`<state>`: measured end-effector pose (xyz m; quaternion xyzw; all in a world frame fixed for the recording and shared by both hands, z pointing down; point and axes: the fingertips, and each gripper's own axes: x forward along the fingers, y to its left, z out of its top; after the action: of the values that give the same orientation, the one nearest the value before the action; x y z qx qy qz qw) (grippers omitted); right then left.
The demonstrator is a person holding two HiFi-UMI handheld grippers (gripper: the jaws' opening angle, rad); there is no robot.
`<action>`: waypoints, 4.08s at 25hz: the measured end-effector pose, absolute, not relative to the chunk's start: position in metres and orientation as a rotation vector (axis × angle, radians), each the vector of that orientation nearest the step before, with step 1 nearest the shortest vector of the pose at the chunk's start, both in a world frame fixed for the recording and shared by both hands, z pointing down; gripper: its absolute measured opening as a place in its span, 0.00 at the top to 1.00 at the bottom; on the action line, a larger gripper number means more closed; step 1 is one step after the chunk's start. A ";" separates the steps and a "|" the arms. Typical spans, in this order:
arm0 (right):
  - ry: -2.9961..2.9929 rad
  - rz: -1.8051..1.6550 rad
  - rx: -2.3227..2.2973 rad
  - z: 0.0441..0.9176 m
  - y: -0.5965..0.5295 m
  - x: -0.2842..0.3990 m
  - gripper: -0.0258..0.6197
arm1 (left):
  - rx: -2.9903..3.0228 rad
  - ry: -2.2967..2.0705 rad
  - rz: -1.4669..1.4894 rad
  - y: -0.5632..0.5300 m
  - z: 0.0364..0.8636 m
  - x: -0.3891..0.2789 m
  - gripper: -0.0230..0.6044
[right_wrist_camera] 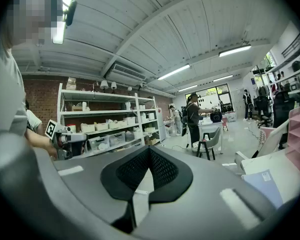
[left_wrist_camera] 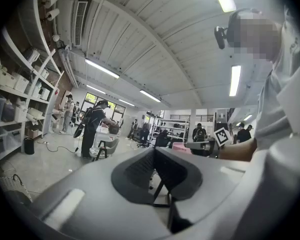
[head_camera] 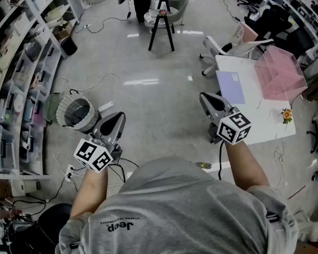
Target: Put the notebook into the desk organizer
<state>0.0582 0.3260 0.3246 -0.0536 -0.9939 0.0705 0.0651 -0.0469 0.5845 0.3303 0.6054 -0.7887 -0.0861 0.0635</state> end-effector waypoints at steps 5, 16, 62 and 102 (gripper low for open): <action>-2.999 0.209 -0.166 0.324 0.329 0.060 0.96 | 1.825 -2.383 -0.257 0.588 0.330 -0.047 0.87; -3.008 0.242 -0.175 0.324 0.326 0.060 0.96 | 1.849 -2.359 -0.275 0.583 0.331 -0.044 0.87; -3.051 0.127 -0.047 0.321 0.131 -0.038 0.95 | 1.993 -2.237 -0.332 0.374 0.340 -0.208 0.05; -3.086 0.148 0.281 0.301 -0.108 -0.170 0.95 | 2.109 -1.669 -0.234 0.084 0.392 -0.336 0.05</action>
<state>-0.1703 -0.1079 0.3013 0.0907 -0.9945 0.0476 0.0198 -0.3362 0.0838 0.3918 0.7622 -0.6032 -0.0846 0.2192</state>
